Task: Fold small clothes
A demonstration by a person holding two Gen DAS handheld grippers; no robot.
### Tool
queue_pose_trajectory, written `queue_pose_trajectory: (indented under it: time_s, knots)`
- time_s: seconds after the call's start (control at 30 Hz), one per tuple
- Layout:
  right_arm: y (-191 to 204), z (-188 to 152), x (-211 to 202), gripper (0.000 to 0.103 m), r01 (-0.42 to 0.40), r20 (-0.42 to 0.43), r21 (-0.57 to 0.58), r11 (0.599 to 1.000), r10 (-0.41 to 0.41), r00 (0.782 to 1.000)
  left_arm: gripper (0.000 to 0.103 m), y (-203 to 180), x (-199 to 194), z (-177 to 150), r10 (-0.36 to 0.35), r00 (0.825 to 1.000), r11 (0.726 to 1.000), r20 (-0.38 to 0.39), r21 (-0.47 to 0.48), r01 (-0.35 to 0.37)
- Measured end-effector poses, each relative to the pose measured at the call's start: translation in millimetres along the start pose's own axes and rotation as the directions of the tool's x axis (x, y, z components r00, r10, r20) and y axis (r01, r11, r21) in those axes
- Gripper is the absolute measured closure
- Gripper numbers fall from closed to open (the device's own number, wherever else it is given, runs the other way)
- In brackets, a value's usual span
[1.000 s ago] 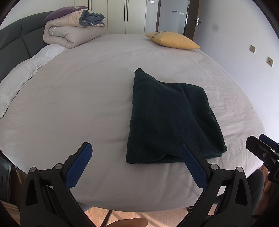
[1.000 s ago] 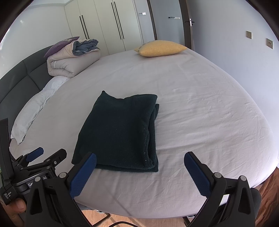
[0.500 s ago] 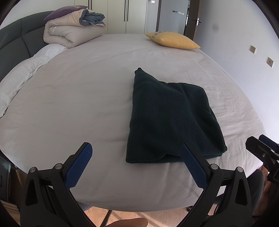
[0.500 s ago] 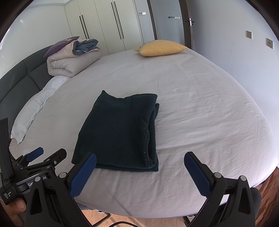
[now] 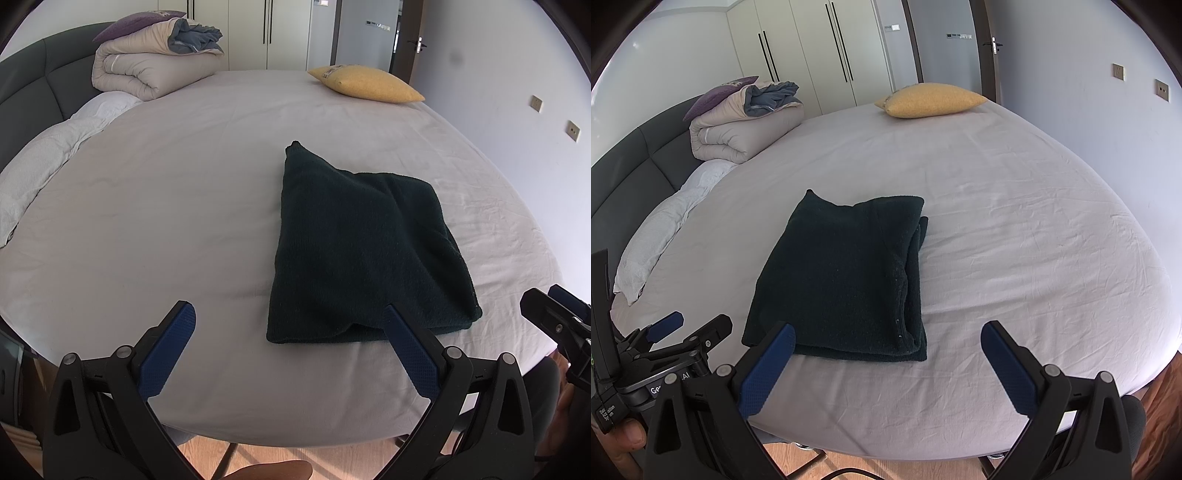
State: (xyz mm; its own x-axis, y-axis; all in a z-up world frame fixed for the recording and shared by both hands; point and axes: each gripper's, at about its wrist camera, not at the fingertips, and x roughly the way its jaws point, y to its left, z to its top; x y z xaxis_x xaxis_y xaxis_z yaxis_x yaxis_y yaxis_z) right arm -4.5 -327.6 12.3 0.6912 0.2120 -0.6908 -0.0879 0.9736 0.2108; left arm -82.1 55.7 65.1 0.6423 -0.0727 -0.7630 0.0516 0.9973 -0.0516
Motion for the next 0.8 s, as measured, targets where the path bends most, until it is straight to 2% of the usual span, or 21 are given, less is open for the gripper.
queue_pose_trajectory:
  time_s: [0.8]
  knots:
    - [-0.5,-2.3,0.7,0.000,-0.002,-0.004,0.000,1.000,0.002,1.000,0.000,3.4,2.2,-3.2,0.000,1.000,1.000,-0.011,0.002,0.000]
